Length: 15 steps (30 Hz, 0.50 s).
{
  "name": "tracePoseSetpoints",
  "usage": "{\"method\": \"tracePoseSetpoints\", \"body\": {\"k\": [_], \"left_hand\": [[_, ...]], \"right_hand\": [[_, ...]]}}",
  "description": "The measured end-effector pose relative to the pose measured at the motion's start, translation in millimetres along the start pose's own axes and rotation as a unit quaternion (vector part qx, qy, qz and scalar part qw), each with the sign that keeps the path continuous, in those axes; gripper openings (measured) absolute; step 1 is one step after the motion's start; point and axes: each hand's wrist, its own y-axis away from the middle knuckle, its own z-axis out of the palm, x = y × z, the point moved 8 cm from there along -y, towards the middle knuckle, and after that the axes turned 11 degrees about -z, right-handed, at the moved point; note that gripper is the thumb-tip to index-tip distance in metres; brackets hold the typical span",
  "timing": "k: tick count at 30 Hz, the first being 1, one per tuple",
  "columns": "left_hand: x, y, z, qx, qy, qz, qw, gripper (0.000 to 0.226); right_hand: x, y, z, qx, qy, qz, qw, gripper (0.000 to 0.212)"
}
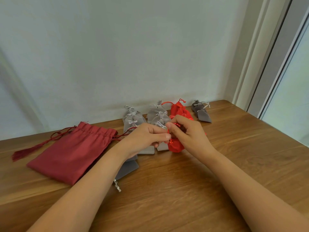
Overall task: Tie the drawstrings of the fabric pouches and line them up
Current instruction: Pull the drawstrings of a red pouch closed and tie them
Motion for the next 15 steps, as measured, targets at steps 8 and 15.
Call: {"method": "tracePoseSetpoints", "body": {"k": [8,15], "left_hand": [[4,-3,-18,0.128,0.043,0.02,0.991,0.024],[-4,-3,-20,0.168,0.084,-0.005,0.982,0.007]], "right_hand": [[6,0,0,0.008,-0.09,0.036,0.995,0.014],[2,-4,-3,0.008,0.178,-0.05,0.983,0.007]]}}
